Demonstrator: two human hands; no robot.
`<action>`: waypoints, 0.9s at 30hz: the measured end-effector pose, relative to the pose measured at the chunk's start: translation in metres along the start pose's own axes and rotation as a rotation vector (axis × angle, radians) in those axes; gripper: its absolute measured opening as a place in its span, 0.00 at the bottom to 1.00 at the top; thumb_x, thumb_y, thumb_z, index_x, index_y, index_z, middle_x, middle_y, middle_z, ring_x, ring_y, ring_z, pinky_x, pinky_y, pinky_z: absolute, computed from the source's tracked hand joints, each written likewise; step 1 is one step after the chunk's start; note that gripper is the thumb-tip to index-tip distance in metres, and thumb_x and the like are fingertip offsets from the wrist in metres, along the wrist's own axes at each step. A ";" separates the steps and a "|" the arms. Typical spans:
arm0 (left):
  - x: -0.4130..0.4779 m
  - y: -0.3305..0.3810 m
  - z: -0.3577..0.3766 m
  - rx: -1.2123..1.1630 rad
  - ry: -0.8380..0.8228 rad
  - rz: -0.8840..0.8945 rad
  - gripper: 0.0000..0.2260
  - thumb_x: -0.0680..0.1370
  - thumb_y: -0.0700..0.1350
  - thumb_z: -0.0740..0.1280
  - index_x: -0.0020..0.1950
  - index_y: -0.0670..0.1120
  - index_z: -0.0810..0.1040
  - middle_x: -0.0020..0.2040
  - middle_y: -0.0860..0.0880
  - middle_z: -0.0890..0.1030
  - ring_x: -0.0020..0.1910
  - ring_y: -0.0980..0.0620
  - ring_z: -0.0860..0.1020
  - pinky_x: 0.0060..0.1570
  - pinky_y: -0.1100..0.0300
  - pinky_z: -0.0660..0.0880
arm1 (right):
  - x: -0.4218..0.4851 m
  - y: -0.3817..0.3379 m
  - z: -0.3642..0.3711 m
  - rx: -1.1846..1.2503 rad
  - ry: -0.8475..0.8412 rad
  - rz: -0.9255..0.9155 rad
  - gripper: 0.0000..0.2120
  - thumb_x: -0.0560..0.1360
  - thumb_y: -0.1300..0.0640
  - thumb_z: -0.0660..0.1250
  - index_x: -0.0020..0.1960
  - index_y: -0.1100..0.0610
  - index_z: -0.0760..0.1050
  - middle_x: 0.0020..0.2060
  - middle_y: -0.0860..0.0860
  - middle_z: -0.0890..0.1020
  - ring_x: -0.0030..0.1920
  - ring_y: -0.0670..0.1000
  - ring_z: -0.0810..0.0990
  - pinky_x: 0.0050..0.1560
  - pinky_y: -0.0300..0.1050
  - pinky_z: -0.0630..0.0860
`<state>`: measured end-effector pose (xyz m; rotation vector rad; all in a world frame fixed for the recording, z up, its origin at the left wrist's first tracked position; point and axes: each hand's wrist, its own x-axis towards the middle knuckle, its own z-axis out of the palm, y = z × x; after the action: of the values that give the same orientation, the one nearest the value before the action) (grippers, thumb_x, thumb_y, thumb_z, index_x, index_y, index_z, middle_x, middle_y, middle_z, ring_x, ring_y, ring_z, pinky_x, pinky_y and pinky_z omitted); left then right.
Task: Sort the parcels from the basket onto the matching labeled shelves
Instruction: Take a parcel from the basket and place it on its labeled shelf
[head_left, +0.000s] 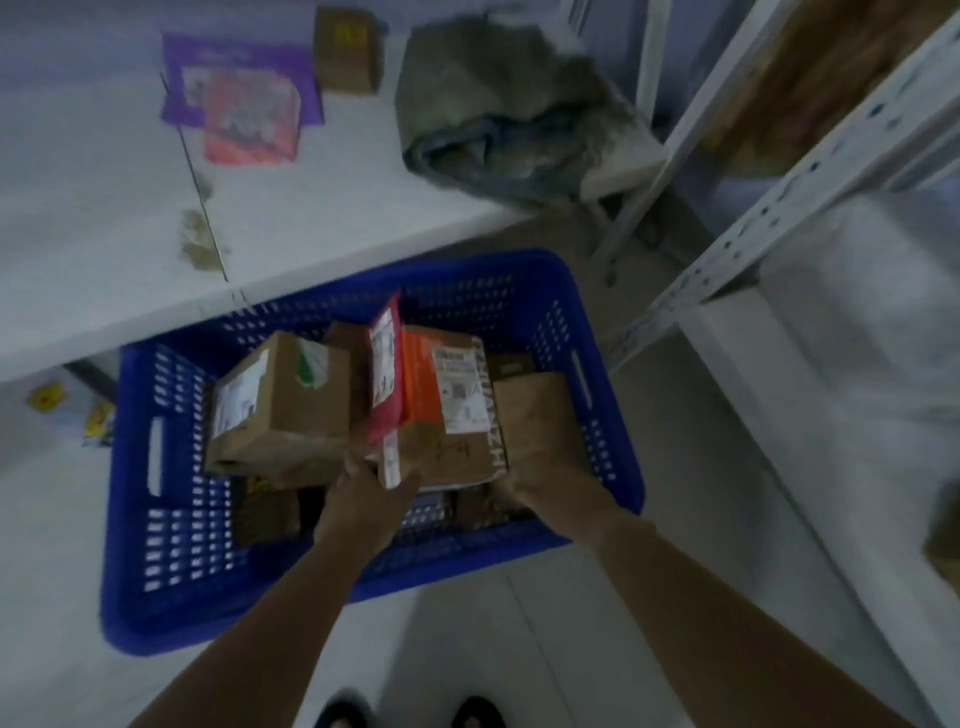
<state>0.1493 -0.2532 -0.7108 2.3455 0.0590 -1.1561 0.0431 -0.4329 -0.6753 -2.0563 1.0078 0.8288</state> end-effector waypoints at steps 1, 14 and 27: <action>0.015 0.002 0.005 -0.073 -0.012 -0.021 0.30 0.76 0.54 0.66 0.72 0.40 0.64 0.68 0.37 0.70 0.67 0.37 0.69 0.67 0.43 0.66 | 0.016 0.002 0.009 0.036 0.004 0.006 0.24 0.80 0.51 0.60 0.73 0.60 0.64 0.70 0.59 0.71 0.70 0.59 0.70 0.69 0.51 0.66; 0.070 -0.014 0.047 -0.498 0.022 -0.143 0.18 0.66 0.53 0.77 0.45 0.41 0.80 0.37 0.46 0.80 0.35 0.47 0.77 0.43 0.54 0.74 | 0.085 0.012 0.064 0.680 0.078 0.096 0.18 0.78 0.54 0.63 0.66 0.59 0.69 0.49 0.49 0.77 0.48 0.47 0.76 0.50 0.43 0.74; -0.063 0.069 -0.014 -0.730 -0.246 0.052 0.08 0.78 0.41 0.65 0.56 0.42 0.76 0.50 0.41 0.78 0.46 0.43 0.77 0.49 0.50 0.74 | -0.041 -0.008 -0.025 0.775 0.330 -0.052 0.11 0.79 0.61 0.62 0.60 0.54 0.66 0.50 0.50 0.74 0.50 0.51 0.76 0.57 0.47 0.74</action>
<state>0.1378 -0.2946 -0.6270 1.5517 0.2802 -1.1418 0.0359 -0.4326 -0.6275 -1.5412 1.2014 0.0225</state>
